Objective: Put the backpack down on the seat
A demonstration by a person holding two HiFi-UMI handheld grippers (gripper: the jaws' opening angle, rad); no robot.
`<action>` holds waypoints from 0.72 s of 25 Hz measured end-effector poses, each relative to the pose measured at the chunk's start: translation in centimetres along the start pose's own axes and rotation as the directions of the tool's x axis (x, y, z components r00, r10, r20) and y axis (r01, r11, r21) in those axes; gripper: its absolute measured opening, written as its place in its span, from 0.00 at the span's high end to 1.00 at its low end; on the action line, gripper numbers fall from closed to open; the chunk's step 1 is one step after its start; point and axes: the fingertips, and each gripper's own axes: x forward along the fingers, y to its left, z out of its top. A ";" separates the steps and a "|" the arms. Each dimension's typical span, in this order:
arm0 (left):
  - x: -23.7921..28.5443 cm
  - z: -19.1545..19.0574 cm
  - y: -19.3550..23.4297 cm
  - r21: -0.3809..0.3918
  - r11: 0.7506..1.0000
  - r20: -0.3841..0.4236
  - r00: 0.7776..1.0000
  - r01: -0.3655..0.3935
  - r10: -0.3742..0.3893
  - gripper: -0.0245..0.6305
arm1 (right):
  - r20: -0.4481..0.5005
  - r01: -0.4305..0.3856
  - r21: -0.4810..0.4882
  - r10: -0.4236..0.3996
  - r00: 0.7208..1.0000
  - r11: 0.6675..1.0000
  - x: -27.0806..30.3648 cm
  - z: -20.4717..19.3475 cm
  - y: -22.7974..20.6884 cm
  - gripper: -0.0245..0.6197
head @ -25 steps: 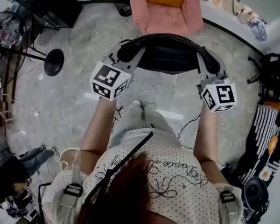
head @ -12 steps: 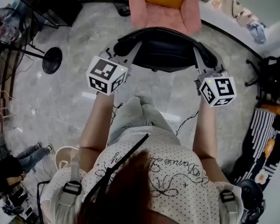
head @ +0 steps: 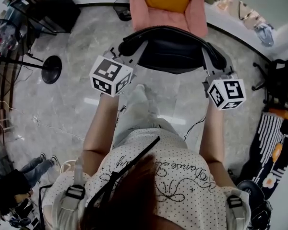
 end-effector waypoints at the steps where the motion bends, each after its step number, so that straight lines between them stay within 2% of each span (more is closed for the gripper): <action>1: 0.8 0.2 1.1 0.001 1.000 0.003 1.000 0.006 -0.006 0.91 | 0.001 0.007 -0.001 -0.007 1.000 1.000 1.1 0.2 -0.5 0.86; 11: 8.2 2.0 12.5 0.024 0.997 0.016 0.997 0.073 -0.073 0.91 | 0.012 0.075 0.014 -0.075 0.997 0.997 12.9 2.3 -4.9 0.86; 18: 12.1 3.3 16.9 0.022 0.994 0.013 0.994 0.104 -0.104 0.91 | -0.002 0.106 0.021 -0.106 0.994 0.994 17.3 3.4 -7.5 0.86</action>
